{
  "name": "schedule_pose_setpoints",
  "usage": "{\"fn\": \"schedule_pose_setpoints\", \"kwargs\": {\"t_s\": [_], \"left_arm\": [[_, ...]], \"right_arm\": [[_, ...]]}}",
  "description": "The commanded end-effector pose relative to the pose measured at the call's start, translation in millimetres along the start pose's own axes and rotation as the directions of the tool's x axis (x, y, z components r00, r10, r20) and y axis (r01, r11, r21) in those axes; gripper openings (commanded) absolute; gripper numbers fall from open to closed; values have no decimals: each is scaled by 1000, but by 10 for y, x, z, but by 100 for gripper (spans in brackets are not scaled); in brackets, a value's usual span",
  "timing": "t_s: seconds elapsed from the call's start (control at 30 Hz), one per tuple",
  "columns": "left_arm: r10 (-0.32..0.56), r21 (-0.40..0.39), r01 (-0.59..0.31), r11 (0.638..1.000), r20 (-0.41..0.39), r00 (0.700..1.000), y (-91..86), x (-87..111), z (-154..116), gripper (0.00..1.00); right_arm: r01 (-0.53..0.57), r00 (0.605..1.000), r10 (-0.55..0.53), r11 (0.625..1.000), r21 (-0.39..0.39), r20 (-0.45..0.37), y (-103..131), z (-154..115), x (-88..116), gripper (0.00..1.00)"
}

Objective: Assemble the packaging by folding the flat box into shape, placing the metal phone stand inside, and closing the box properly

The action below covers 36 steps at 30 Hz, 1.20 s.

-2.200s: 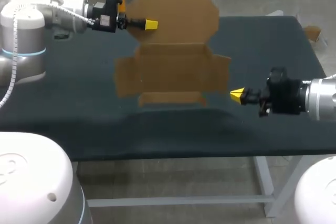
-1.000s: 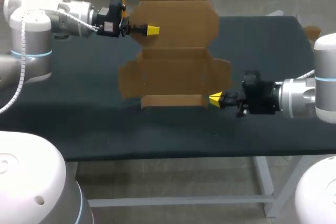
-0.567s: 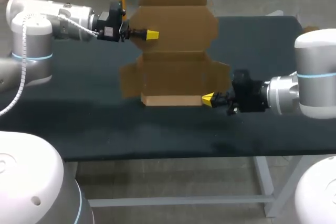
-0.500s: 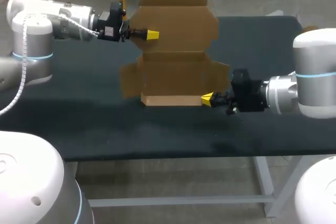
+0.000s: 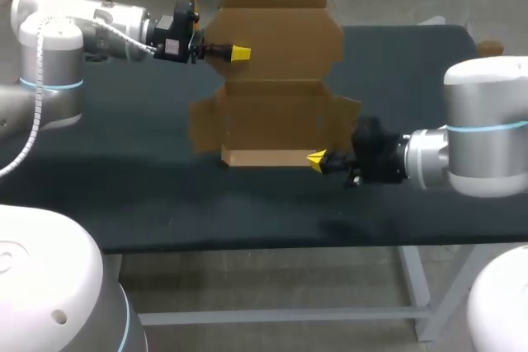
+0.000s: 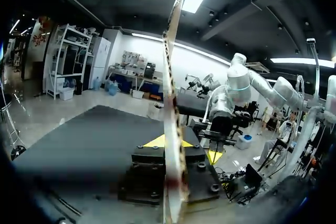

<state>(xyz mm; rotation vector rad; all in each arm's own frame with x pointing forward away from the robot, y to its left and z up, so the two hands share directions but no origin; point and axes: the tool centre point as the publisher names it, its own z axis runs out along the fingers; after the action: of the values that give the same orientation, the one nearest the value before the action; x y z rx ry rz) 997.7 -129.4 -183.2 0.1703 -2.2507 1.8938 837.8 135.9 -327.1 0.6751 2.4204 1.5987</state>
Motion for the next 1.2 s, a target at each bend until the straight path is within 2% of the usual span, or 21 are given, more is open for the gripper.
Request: {"fn": "schedule_pose_setpoints", "kwargs": {"t_s": [0.03,0.3,0.5,1.2], "left_arm": [[0,-2,0,1000,-4,1000,4,-6,-11,0],[0,-2,0,1000,-4,1000,4,-6,-11,0],[0,-2,0,1000,-4,1000,4,-6,-11,0],[0,-2,0,1000,-4,1000,4,-6,-11,0]], "right_arm": [[27,998,-25,999,-20,64,-65,427,46,0],[34,998,-34,999,-2,55,-180,712,-61,0],[43,997,-45,999,32,61,-177,900,-133,0],[3,997,-9,998,69,82,-258,1405,-403,0]]}}
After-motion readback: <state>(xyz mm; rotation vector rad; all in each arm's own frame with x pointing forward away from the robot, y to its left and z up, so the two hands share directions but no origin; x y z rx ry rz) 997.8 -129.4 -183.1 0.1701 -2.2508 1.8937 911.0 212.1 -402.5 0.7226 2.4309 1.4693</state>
